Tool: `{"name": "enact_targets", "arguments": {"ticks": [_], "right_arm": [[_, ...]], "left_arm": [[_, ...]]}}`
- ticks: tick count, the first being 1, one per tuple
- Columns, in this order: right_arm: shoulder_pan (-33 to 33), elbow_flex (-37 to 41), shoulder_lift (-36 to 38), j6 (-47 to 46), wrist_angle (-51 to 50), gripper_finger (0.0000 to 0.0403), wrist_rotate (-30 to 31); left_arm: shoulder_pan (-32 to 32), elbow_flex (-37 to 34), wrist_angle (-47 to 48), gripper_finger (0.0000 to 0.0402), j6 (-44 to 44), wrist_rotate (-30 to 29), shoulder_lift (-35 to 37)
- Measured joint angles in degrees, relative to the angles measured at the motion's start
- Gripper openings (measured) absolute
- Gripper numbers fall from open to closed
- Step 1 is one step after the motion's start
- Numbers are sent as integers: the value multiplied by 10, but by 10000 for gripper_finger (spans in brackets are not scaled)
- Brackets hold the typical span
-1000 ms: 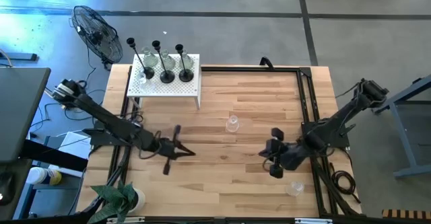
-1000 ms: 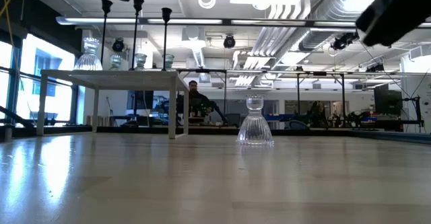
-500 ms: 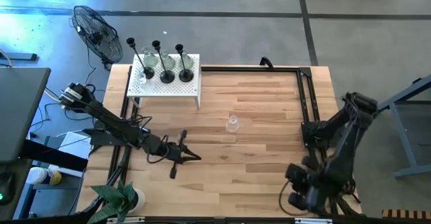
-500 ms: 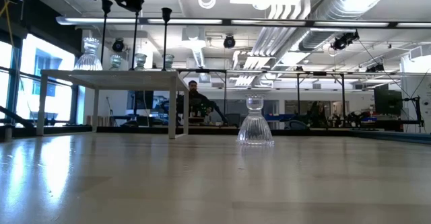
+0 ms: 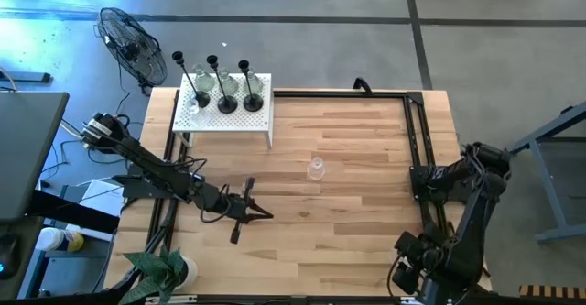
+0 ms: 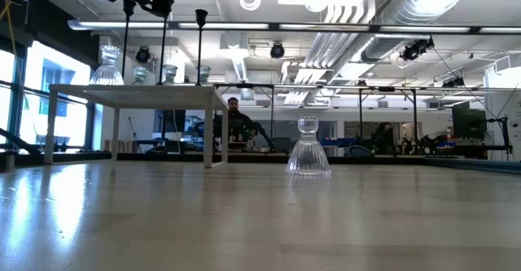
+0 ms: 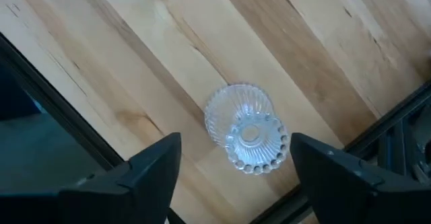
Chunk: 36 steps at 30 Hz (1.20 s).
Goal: Pick & Place candle stick holders
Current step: Put the bottom transparent glass candle holder on the shelf aligned with the other transparent glass candle holder
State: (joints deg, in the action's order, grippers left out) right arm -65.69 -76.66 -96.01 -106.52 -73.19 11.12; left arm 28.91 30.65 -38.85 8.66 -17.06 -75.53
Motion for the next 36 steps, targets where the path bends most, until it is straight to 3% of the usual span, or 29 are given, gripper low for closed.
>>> {"name": "enact_targets", "arguments": {"ticks": [10, 14, 19, 23, 31, 36], "right_arm": [[0, 6, -31, 1, -11, 280, -29], [0, 46, -34, 1, 35, 280, -47], [0, 90, -34, 20, 114, 275, -22], [0, 105, -34, 20, 127, 249, -25], [0, 106, -34, 31, 129, 156, 10], [0, 107, -31, 39, 133, 148, 5]], "left_arm": [[0, 0, 0, 1, -1, 0, 0], [0, 0, 0, 1, -1, 1, 0], [0, 0, 0, 1, -1, 1, 0], [0, 0, 0, 1, -1, 1, 0], [0, 0, 0, 0, -3, 1, 0], [0, 0, 11, 0, -4, 0, 0]]}}
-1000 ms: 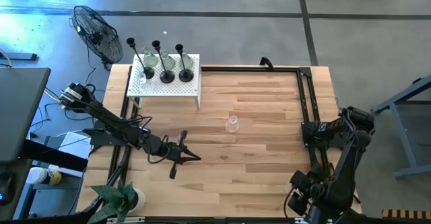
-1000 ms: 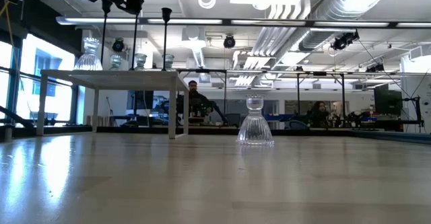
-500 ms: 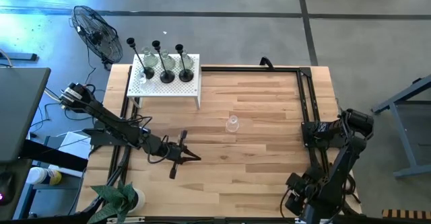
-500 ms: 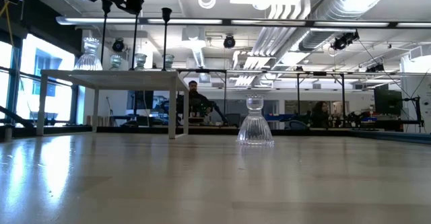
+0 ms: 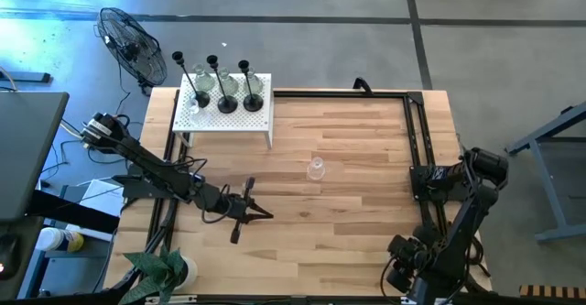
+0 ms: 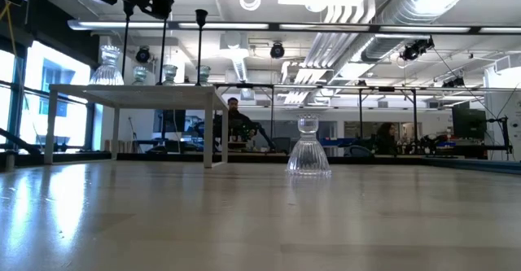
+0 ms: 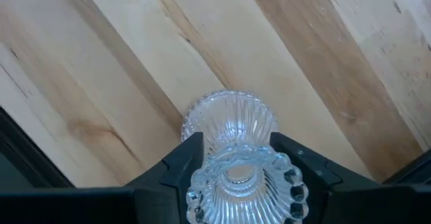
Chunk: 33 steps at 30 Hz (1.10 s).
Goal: Pick & Place candle stick holders
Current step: Put the bottom transparent glass candle holder on the shelf aligned with the other transparent glass candle holder
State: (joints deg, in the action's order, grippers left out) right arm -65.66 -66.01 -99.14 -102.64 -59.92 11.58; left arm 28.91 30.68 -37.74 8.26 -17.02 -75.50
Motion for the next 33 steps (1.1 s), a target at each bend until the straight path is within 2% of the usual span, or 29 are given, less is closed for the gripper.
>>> {"name": "enact_targets", "arguments": {"ticks": [5, 10, 16, 23, 27, 33], "right_arm": [[13, -9, 17, 29, -5, 154, 4], [68, -25, 37, 118, 11, 148, 19], [206, -27, 26, 363, 131, 153, 27], [389, -30, -7, 677, 321, 149, 7], [469, -70, -40, 810, 353, 153, -20], [560, -182, -112, 957, 353, 151, -49]], "left_arm": [[0, 0, 25, 0, -1, -17, 4], [0, 0, 61, 0, -10, -21, 24], [0, -9, 58, 0, -15, -38, 28], [0, -98, -34, 0, -41, -81, 54], [0, -136, -31, 0, -66, -117, 94], [-1, -172, -27, 0, -66, -154, 158]]}}
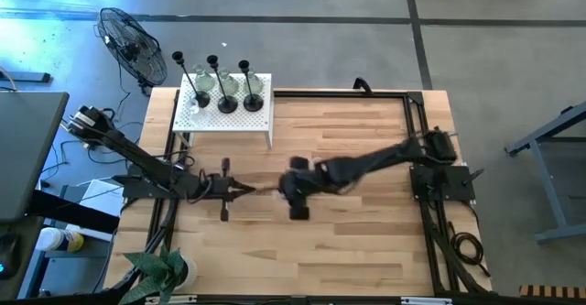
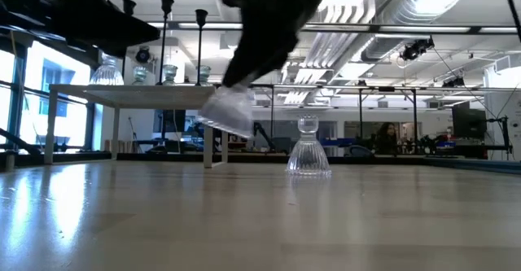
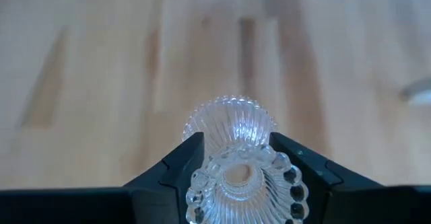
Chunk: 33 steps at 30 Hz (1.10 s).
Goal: Pick & Place candle stick holders
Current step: Put the bottom transparent glass candle holder on the shelf aligned with the other transparent glass candle holder
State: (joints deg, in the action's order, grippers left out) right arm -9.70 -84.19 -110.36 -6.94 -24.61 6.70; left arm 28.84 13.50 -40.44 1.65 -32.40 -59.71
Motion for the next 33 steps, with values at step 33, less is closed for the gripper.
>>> {"name": "enact_targets", "arguments": {"ticks": [33], "right_arm": [[80, -183, -146, 149, 7, 239, 18]], "left_arm": [[0, -22, 40, 0, -9, -11, 68]]}}
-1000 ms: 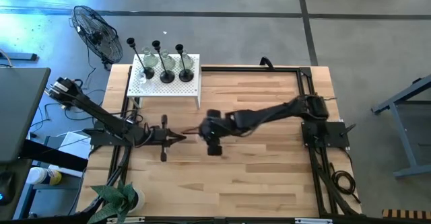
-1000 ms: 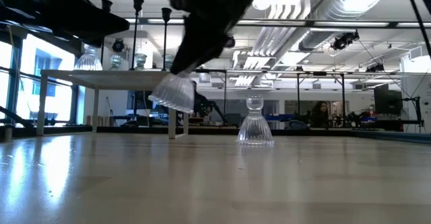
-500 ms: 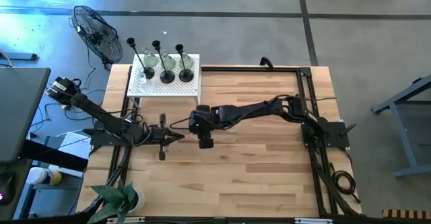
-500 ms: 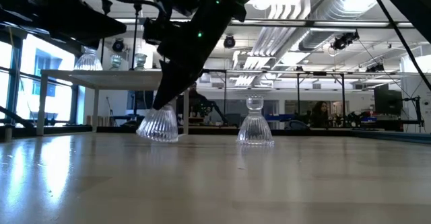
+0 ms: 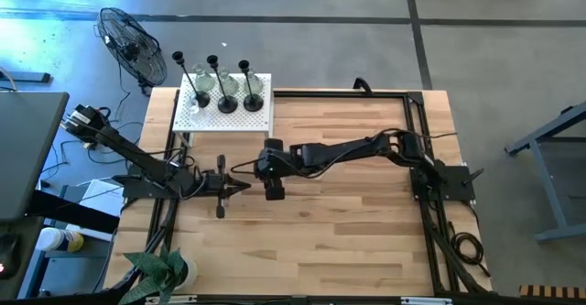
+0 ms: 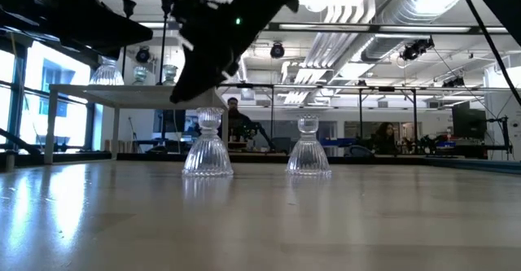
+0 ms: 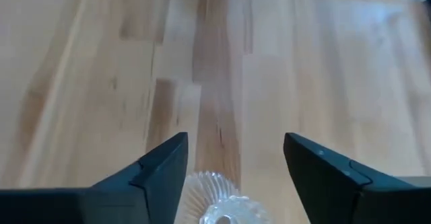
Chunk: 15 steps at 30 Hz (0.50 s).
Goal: Pick & Place candle stick holders
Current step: Put the bottom transparent glass candle holder on the shelf aligned with the other transparent glass candle holder
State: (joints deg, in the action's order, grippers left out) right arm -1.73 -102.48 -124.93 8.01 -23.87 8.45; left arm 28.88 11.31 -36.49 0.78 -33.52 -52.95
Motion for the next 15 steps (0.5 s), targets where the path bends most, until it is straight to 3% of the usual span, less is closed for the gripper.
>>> {"name": "enact_targets", "arguments": {"ticks": [5, 8, 11, 15], "right_arm": [[-12, 0, 62, -14, -61, 239, 2], [-37, 21, 112, -12, -77, 217, 34], [-75, 103, 170, -5, -29, 173, 90], [-118, 269, 265, -27, 109, 96, 110]], "left_arm": [[0, 0, 4, 0, 1, -1, 0], [0, 0, 7, 0, -1, 0, 0], [0, 0, 9, 0, -17, 16, 0], [0, 0, 19, 1, -50, 51, -2]]}}
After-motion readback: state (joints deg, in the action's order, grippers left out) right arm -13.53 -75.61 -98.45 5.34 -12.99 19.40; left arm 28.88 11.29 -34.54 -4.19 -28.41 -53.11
